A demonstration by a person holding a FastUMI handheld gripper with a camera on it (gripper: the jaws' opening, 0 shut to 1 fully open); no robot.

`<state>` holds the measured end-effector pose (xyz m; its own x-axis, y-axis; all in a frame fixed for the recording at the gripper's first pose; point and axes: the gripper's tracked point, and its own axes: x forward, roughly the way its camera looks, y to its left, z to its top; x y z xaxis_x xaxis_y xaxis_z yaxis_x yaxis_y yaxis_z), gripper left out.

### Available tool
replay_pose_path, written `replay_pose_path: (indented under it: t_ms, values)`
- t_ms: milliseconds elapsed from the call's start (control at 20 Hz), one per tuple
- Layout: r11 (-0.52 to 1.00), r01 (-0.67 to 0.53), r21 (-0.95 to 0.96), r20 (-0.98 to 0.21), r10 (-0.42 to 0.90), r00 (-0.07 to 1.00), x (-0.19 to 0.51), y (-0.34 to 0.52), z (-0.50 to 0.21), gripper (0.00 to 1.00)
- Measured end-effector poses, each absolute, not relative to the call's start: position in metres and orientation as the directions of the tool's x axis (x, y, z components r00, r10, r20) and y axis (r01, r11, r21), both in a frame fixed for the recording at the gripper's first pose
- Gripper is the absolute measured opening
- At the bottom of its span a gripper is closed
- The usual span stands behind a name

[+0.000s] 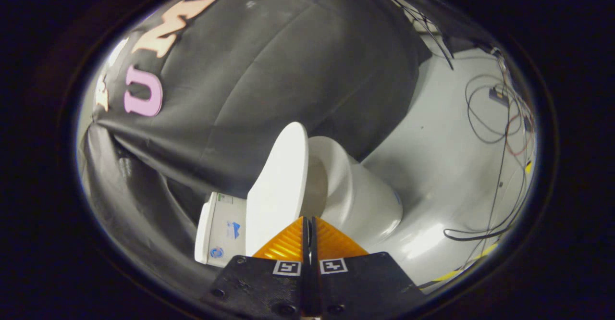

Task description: Open the toilet lid.

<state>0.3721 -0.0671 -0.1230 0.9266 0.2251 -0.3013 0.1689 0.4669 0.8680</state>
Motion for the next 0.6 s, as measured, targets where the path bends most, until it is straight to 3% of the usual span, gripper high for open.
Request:
replay_pose_path:
  t_ms: [600]
  values:
    - [0.617, 0.030, 0.786, -0.216, 0.229, 0.949, 0.370, -0.069, -0.095, 0.00]
